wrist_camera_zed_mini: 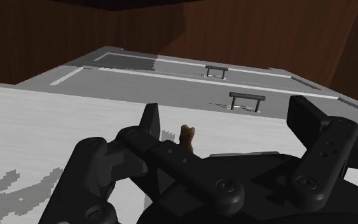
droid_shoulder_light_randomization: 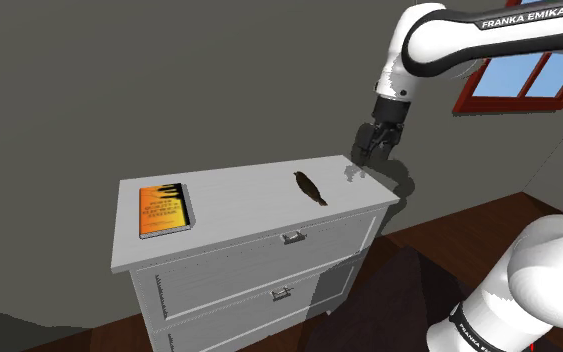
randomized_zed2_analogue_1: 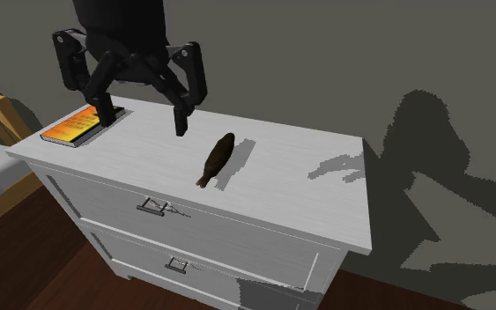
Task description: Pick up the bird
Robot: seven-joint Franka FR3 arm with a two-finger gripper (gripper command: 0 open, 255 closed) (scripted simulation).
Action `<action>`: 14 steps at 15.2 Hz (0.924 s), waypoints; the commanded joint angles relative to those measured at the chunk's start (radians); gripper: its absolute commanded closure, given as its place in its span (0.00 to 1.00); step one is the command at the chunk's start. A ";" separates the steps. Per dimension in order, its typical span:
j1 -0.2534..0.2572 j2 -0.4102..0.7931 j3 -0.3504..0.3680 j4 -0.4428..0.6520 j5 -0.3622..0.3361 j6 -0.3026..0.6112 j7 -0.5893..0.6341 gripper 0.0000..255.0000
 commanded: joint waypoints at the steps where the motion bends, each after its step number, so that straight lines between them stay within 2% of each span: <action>1: -0.002 0.076 -0.011 0.015 0.007 0.066 -0.007 0.00; 8: -0.002 0.333 -0.036 0.096 0.052 0.252 -0.025 0.00; 14: -0.006 0.563 -0.052 0.217 0.112 0.367 -0.052 0.00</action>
